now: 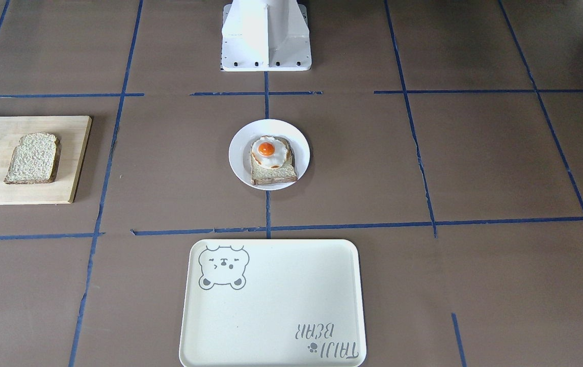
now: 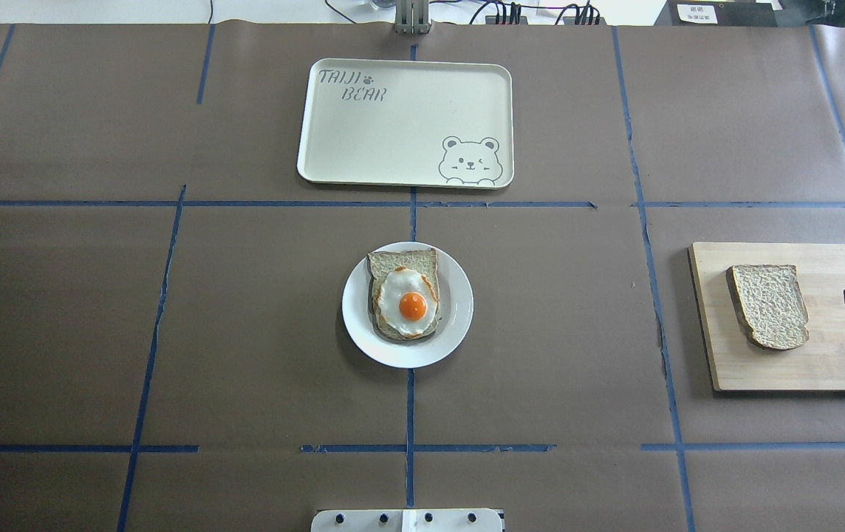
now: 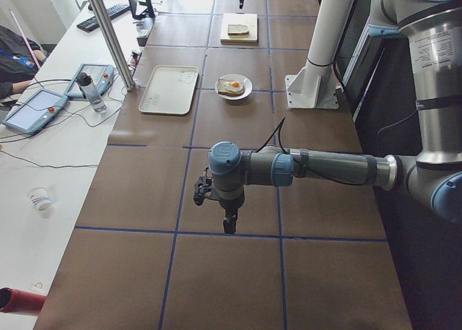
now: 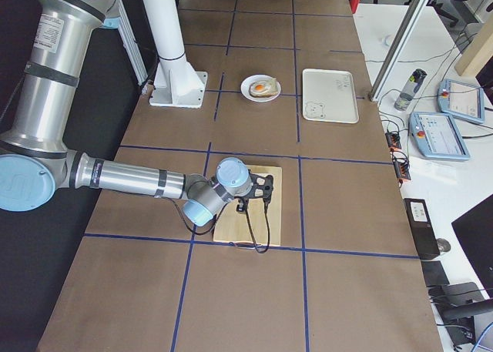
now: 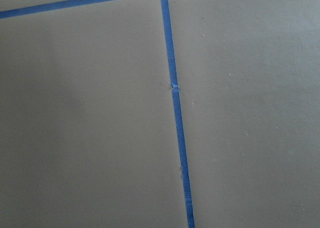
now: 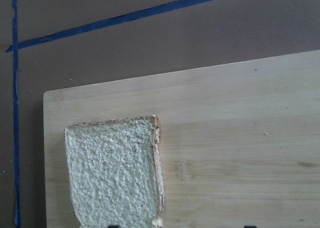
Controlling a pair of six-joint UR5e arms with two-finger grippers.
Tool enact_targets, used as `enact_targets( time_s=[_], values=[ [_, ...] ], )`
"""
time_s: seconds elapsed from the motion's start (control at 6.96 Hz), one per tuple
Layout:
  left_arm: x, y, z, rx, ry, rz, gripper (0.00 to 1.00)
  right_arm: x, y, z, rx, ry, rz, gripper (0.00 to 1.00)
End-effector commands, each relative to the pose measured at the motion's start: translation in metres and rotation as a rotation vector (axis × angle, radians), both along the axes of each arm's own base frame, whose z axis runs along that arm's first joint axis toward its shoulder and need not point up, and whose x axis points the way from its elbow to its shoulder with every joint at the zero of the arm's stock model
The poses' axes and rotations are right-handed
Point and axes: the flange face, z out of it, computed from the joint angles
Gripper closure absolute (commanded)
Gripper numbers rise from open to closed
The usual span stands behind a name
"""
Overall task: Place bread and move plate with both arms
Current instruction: 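Lower the right gripper onto the bread slice on the bamboo board and grasp it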
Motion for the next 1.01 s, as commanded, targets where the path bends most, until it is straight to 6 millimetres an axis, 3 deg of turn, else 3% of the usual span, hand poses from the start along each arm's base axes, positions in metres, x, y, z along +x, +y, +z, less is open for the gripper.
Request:
enact_targets(
  time_s=[0.0,0.29,0.86],
  values=[
    [0.000,0.000,0.000,0.000,0.000,0.000,0.00,-0.040,0.003,0.002,-0.014,0.040,0.010,0.20],
    [0.000,0.000,-0.001,0.002,-0.001,0.000,0.00,-0.068,0.007,-0.001,-0.024,0.048,-0.017,0.25],
    [0.000,0.000,-0.001,0.004,-0.001,0.000,0.00,-0.077,0.011,0.002,-0.025,0.053,-0.036,0.36]
  ],
)
